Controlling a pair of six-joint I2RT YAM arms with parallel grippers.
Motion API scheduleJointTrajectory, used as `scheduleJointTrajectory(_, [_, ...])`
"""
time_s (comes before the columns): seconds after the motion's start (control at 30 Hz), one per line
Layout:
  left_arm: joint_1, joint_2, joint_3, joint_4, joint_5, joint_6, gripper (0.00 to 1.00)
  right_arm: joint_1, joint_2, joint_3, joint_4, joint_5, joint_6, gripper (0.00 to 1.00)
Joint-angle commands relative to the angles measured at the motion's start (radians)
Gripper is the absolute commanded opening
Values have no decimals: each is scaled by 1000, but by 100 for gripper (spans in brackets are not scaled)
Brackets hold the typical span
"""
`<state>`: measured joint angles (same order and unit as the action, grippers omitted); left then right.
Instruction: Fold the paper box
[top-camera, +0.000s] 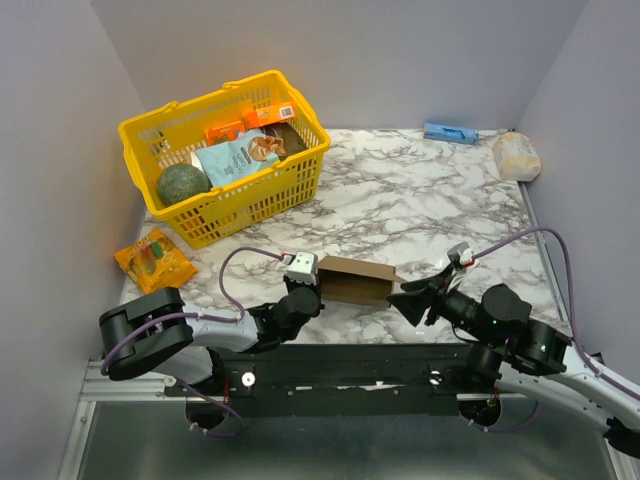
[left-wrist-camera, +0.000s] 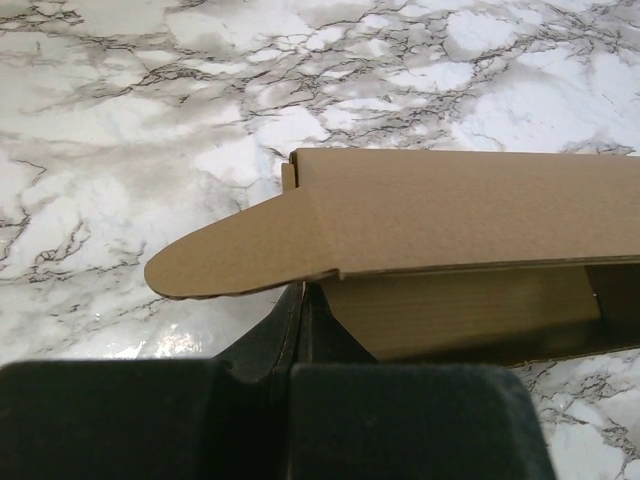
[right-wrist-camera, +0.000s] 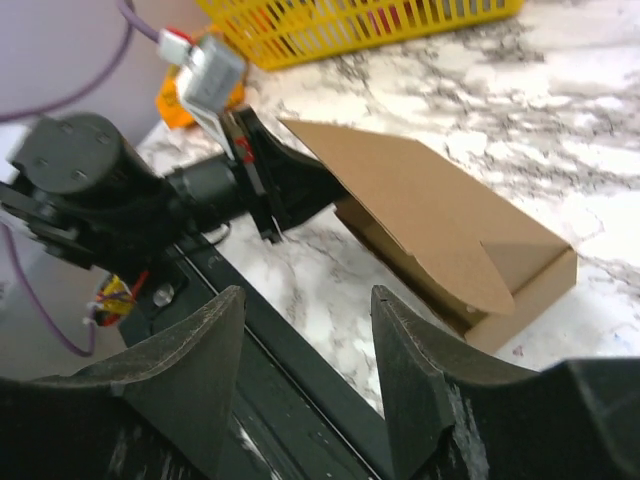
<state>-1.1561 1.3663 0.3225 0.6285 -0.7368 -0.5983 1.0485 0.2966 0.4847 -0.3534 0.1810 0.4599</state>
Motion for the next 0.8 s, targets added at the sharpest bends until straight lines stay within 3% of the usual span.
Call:
scheduleJointTrajectory(0.0, [-8,39,-8,-130,2,15,0,8,41,81,37,107,29,61])
scheduleJointTrajectory(0.17, [-7,66,23,-153,13,28,0,8,250,175,128,198,69,59])
scheduleJointTrajectory(0.43, [-8,56,55,-205,16,23,1,8,507,160,251,230,195,59])
scheduleJointTrajectory(0.77, [-16,-114,10,-257,56,61,39,7,553,42,298,305,301,59])
